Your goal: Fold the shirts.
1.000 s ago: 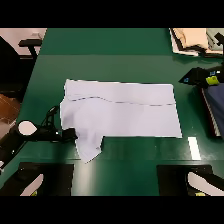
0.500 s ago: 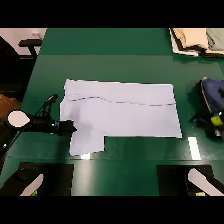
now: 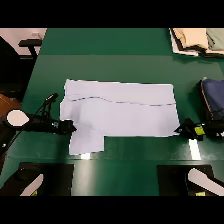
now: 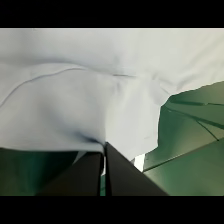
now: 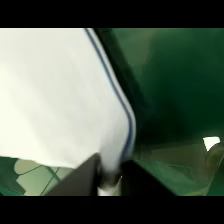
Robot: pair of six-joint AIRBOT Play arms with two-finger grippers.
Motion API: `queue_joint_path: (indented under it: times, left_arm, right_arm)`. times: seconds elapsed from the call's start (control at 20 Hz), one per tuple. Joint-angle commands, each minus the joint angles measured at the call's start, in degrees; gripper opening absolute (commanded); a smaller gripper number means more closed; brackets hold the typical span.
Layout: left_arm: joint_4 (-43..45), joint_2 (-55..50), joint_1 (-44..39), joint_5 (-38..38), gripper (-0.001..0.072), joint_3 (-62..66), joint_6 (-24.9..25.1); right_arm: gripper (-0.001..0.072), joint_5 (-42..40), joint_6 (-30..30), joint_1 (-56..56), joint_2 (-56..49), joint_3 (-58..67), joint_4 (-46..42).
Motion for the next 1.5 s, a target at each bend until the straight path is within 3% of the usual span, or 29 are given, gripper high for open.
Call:
queue_joint_path:
  times: [0.0,0.2,0.4,0.55,0.65,0.9,1.15,1.35,1.4,1.45]
  left_arm:
    - [1.0,0.1,0.0,-3.0,0.0025,0.4,0.1]
    - [5.4,6.9,0.0,-9.3,0.0023,1.4,-0.9]
    - [3.5,14.4,0.0,-18.8,0.0025,1.7,-3.4]
    - [3.3,14.9,0.0,-16.5,0.0025,5.8,-3.6]
    - [4.2,13.9,0.0,-8.7,0.0024,7.6,-3.3]
    - [5.8,-1.6,0.0,5.5,0.0026,12.6,3.3]
    - [8.1,-21.1,0.1,15.9,0.0027,21.3,5.1]
    - [8.1,-28.5,0.1,21.1,0.0028,25.1,5.0]
    - [8.1,-28.8,0.1,21.4,0.0112,25.2,5.0]
    - [8.1,-28.7,0.1,21.5,0.0392,25.4,4.5]
  right_arm:
    - [0.0014,-1.3,-0.3,4.7,-1.4,2.4,-0.2]
    - [0.0015,5.5,0.2,7.5,5.3,6.1,-8.2]
    - [0.0015,12.8,2.5,9.4,18.8,5.9,-17.4]
    - [0.0015,11.6,4.2,9.4,25.0,8.2,-17.4]
    - [0.0015,10.3,4.6,9.4,25.0,11.3,-17.3]
    - [0.0015,4.8,4.2,9.6,11.2,21.4,-12.7]
    - [0.0015,0.5,3.8,16.5,-7.4,33.4,-11.2]
    - [0.0018,-0.4,3.8,18.5,-18.6,42.3,-4.7]
    - [0.0121,-0.4,3.3,18.3,-20.6,44.3,-3.1]
    - [0.0337,-0.2,2.4,17.8,-22.3,46.3,-1.5]
